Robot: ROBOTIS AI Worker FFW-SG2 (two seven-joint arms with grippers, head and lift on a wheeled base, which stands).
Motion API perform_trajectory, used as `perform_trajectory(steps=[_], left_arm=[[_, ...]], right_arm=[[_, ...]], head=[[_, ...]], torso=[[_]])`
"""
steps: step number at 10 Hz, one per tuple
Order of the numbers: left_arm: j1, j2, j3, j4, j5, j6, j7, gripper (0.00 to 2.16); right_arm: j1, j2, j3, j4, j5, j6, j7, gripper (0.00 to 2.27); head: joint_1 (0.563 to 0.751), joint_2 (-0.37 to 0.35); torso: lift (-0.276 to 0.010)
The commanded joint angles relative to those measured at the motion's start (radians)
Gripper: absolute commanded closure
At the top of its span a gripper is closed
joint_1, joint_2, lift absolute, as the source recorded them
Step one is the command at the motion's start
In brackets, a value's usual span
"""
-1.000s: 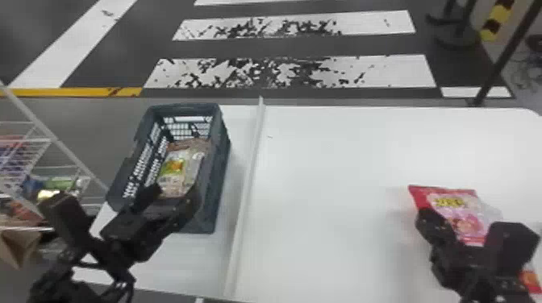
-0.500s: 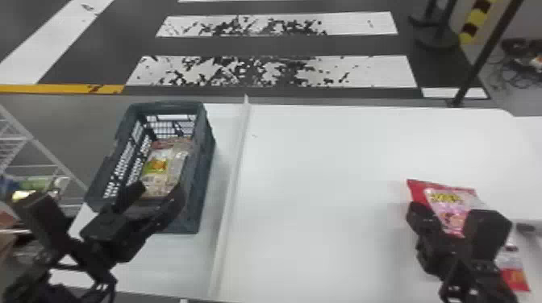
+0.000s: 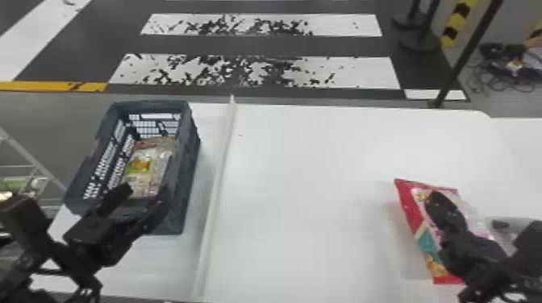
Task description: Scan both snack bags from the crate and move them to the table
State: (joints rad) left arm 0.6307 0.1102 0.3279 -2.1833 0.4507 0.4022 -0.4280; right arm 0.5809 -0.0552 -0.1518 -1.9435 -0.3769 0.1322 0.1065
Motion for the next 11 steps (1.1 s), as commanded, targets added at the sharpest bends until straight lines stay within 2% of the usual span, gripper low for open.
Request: perform_trajectory(steps=[1, 5, 7, 8, 11], left_arm=[[-0.003, -0.001, -0.010, 0.000, -0.006, -0.004, 0.000, 0.07], [-0.029, 0.005, -0.023, 0.023, -0.009, -0.004, 0.002, 0.07], [-0.037, 0.008, -0.023, 0.046, -0.009, -0.026, -0.001, 0.07], [-0.042, 0.009, -0.023, 0.053, -0.009, -0.032, -0.001, 0.07], [-0.051, 0.011, -0.023, 0.080, -0.004, -0.050, -0.009, 0.07]], right_arm=[[0.000, -0.002, -0.060, 0.003, -0.031, 0.008, 0.004, 2.25], [-0.029, -0.002, -0.094, 0.176, -0.022, -0.062, 0.042, 2.25], [-0.026, 0.003, -0.078, 0.207, -0.016, -0.084, 0.047, 2.25], [-0.023, 0.018, -0.074, 0.209, -0.011, -0.084, 0.044, 2.25], [-0.024, 0.046, 0.003, 0.251, 0.064, -0.176, -0.056, 2.25]], head=[[0.695, -0.006], [0.695, -0.103], [0.695, -0.107], [0.695, -0.101], [0.695, -0.078]], torso=[[-0.087], [-0.087], [-0.087], [-0.087], [-0.087]])
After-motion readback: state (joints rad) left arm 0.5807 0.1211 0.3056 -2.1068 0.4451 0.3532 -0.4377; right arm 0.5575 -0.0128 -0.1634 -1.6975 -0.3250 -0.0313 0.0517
